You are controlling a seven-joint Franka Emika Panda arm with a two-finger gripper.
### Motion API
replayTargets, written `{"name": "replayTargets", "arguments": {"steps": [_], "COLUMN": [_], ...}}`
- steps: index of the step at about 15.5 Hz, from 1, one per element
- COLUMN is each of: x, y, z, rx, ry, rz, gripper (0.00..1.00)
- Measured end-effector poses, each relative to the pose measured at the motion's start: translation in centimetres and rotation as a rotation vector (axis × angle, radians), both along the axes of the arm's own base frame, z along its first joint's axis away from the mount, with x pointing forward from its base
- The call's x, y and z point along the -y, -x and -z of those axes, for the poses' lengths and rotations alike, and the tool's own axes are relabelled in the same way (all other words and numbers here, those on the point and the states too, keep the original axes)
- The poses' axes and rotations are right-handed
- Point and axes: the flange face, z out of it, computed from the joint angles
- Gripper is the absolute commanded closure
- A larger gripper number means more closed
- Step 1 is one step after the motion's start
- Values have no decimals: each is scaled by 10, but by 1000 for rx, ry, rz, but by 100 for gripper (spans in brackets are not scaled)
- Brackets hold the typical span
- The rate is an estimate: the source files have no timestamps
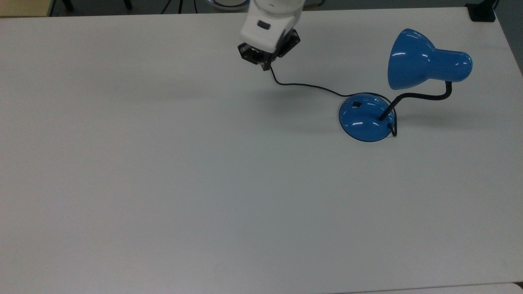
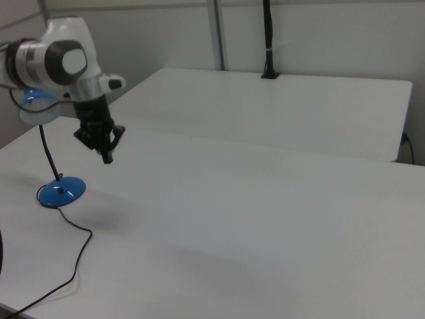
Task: Turn off the lamp
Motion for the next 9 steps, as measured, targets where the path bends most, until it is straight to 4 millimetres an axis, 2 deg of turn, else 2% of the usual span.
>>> {"name": "replayTargets", "arguments": {"steps": [2,3,5,7,9], "x": [29,41,59,74,84], "y": [-3,-3,-3,-2,0], "z": [-32,-45,-66,-82,-93], "rx": [33,46,66,76,85], "ry": [-4,-5,-7,-6,-7], "rz": [79,117,174,215,236], "gripper": [70,47,36,0,0]}}
